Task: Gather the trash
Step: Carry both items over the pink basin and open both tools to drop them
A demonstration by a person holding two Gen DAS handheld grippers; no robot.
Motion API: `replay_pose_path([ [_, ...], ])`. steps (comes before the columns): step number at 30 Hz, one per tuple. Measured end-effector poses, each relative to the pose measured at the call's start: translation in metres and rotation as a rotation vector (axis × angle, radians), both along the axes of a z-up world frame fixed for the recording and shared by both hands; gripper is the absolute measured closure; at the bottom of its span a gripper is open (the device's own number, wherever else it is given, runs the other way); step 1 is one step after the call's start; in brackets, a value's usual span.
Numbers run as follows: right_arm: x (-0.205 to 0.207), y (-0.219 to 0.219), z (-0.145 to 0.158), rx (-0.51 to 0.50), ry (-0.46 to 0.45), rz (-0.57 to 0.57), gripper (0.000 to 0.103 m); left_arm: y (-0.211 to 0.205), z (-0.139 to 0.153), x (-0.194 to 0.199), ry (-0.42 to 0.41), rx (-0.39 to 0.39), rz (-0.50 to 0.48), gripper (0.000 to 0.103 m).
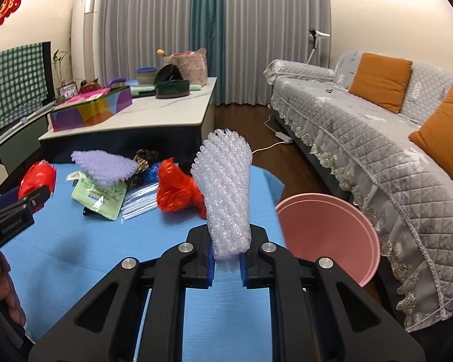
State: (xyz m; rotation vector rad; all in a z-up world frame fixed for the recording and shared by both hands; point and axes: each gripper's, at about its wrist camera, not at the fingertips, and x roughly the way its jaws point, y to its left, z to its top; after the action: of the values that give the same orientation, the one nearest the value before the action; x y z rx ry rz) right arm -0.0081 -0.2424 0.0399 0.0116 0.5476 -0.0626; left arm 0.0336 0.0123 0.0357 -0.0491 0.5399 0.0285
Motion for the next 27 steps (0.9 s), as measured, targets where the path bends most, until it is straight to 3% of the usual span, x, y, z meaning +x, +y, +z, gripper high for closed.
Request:
replay_pose_path([
  [12, -0.014, -0.057, 0.036, 0.001, -0.038, -0.087, 0.09, -0.056, 0.014, -0.012, -0.03, 0.003, -0.174, 0.033],
  [27, 0.007, -0.164, 0.062, -0.025, -0.067, -0.197, 0.09, -0.167, 0.024, 0.02, -0.055, -0.007, -0.387, 0.033],
])
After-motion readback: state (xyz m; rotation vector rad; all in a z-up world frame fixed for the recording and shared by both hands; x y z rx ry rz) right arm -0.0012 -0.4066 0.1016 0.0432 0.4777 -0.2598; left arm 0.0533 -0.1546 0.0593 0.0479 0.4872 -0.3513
